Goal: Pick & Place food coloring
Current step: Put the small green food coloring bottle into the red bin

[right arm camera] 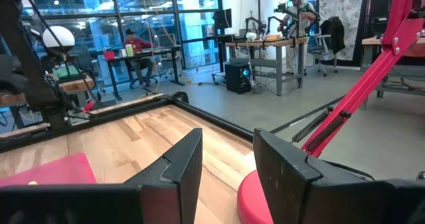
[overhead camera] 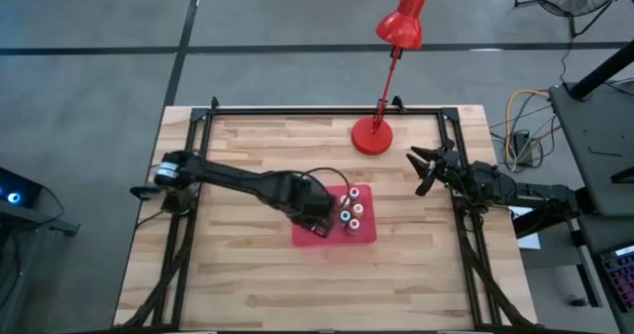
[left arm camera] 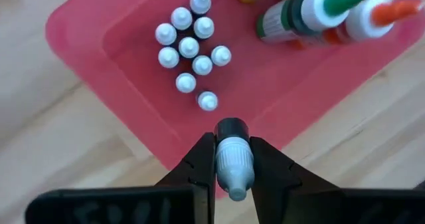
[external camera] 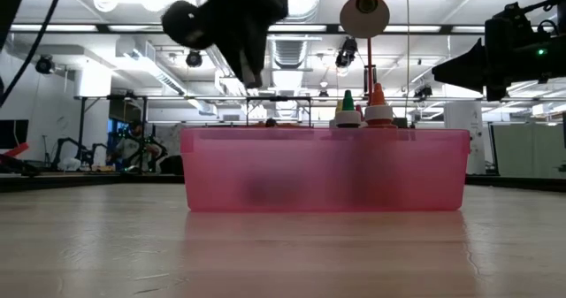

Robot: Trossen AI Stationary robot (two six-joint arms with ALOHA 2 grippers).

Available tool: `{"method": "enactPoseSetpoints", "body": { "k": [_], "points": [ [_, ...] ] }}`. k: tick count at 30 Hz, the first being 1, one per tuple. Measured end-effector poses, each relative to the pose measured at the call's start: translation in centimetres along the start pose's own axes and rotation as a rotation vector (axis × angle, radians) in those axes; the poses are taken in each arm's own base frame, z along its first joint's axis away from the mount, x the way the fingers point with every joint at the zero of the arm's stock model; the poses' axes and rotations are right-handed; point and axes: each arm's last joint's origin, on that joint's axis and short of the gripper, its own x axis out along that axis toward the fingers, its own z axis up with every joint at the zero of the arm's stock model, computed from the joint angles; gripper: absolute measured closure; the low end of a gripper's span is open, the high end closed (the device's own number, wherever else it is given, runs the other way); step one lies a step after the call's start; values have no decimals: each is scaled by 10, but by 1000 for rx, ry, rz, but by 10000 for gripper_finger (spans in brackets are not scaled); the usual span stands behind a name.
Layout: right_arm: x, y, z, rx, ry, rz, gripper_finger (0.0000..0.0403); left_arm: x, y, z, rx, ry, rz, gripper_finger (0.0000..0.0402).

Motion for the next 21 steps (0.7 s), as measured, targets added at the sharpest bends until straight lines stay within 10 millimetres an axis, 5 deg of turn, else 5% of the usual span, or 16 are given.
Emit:
{"method": "enactPoseSetpoints", "body": {
  "k": [12,21],
  "points": [
    [0,0,0,0,-1,-1,275,51,-7,5,324,55,61,362],
    [0,0,0,0,-1,-1,275,69,-19,0,410,39,17,362]
  ]
}}
